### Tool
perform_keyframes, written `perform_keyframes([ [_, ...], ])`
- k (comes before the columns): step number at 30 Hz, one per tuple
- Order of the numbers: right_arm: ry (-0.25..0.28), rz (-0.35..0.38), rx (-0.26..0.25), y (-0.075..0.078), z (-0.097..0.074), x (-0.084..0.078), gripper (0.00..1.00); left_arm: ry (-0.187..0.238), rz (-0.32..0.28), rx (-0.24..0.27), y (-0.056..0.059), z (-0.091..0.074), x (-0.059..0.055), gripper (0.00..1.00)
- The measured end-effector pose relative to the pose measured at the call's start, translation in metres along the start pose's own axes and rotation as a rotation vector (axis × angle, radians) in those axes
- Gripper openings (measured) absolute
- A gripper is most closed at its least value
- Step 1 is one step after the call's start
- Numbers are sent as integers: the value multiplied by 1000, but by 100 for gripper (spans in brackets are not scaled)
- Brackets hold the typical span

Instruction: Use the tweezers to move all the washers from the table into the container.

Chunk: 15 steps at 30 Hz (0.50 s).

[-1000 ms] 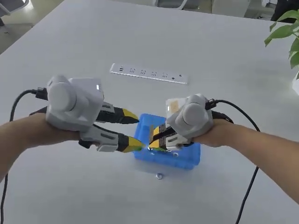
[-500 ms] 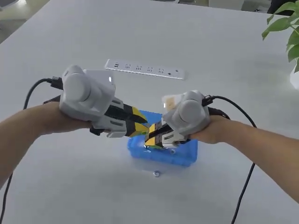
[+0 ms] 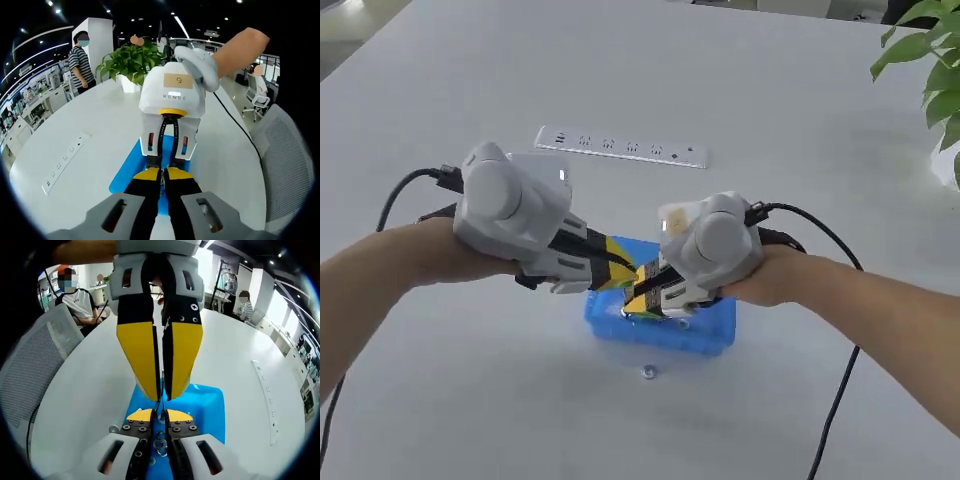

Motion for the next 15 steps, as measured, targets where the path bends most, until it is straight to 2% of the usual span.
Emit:
perform_keyframes([
  [6,-3,-2,0,1,0,-1,10,-1,12,-5,0,1,0,6],
  [9,-36,-47,0,-1,1,-1,11,0,18,-6,0,2,0,6],
  [15,-40,-40,-10,-1,-4,-2,14,-2,16,-9,1,2,1,6],
])
Point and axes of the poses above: the centre of the closed fingertips' face, and the gripper's own axes: z roughly forward along the fingers, y roughly to its right, x roughly out of its top, the point moved 9 cm from there along -z, roughly backward along the fingers, and after that the axes turned 11 degrees about y, right-handed, at the moved point
